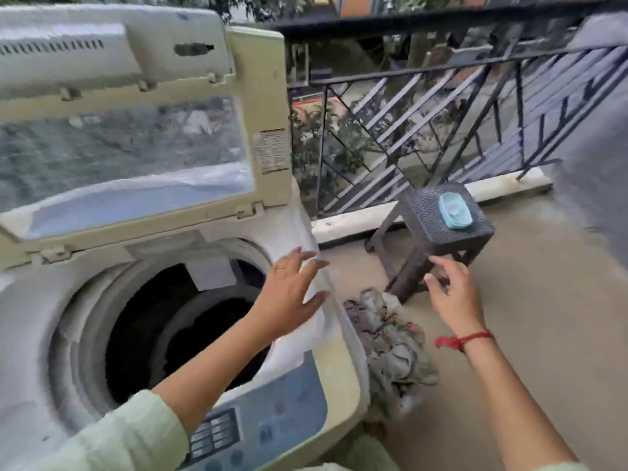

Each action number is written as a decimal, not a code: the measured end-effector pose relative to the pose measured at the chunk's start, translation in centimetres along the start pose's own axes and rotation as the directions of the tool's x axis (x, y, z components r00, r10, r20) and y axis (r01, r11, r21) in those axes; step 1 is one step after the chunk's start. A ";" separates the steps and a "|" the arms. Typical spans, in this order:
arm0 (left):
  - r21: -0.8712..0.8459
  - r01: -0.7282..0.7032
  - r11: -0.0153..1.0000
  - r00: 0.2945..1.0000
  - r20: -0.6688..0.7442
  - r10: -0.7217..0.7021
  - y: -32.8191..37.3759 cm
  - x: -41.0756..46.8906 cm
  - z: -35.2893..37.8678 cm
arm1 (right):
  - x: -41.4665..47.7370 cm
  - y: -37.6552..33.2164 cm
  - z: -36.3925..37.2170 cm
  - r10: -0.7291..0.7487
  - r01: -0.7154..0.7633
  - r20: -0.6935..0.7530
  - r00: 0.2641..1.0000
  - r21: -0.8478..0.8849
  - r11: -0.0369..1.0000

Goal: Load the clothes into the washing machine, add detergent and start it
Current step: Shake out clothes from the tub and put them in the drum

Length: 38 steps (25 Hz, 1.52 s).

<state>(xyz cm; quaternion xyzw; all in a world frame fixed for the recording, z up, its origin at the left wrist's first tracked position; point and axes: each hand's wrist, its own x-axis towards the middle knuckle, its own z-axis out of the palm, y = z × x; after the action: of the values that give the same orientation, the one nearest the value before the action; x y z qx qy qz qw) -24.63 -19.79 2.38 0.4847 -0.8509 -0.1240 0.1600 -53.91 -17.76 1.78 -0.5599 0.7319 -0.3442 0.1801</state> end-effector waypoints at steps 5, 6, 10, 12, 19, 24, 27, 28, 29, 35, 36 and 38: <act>0.062 -0.262 0.963 0.861 0.466 0.204 10.5 10.4 11.5 | -1.2 15.6 0.1 0.319 -0.287 0.209 0.925 -0.168 0.943; 0.090 -0.281 0.956 0.802 0.570 0.182 11.0 12.4 15.1 | -1.5 18.4 1.0 0.357 -0.308 0.283 0.890 -0.205 0.929; 0.204 -0.090 0.975 0.658 0.747 -0.096 8.5 14.1 27.4 | -3.4 26.0 6.5 0.424 -0.292 0.546 0.722 -0.315 0.903; 0.171 0.135 0.976 0.686 0.694 -0.217 7.2 12.0 32.3 | -4.3 29.2 9.5 0.483 -0.344 0.549 0.682 -0.341 0.875; 0.269 0.309 0.912 0.339 0.865 -0.370 4.2 4.6 40.9 | -3.5 38.8 17.7 0.566 -0.365 0.574 0.593 -0.435 0.823; 0.286 0.210 0.935 0.405 0.845 -0.350 5.5 3.9 41.4 | -1.6 37.3 17.1 0.501 -0.351 0.480 0.720 -0.370 0.860; 0.276 0.290 0.916 0.501 0.772 -0.391 6.2 6.3 38.5 | -2.9 34.6 13.2 0.521 -0.435 0.356 0.776 -0.295 0.851; 0.262 0.291 0.920 0.548 0.743 -0.385 6.3 7.5 37.1 | -3.4 33.5 11.8 0.524 -0.451 0.317 0.791 -0.277 0.848; 0.257 0.273 0.927 0.585 0.721 -0.372 6.4 9.0 35.4 | -3.5 32.3 10.5 0.513 -0.452 0.278 0.812 -0.255 0.855; 0.267 0.170 0.949 0.787 0.543 -0.294 8.8 15.0 23.3 | -0.7 22.0 3.1 0.302 -0.297 0.012 0.953 -0.145 0.944; 0.282 0.160 0.946 0.821 0.494 -0.286 9.6 15.2 20.5 | -0.1 20.1 1.1 0.256 -0.268 -0.099 0.962 -0.137 0.954; 0.290 0.120 0.949 0.891 0.391 -0.232 10.9 15.3 15.1 | 1.4 16.7 -3.0 0.156 -0.182 -0.322 0.934 -0.050 0.982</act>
<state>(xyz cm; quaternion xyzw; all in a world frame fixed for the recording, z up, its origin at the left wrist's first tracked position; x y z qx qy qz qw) -46.45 -26.80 -5.22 0.5388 -0.8262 -0.1275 -0.1036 -67.90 -15.94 -7.70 -0.4391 0.8097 -0.3836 0.0673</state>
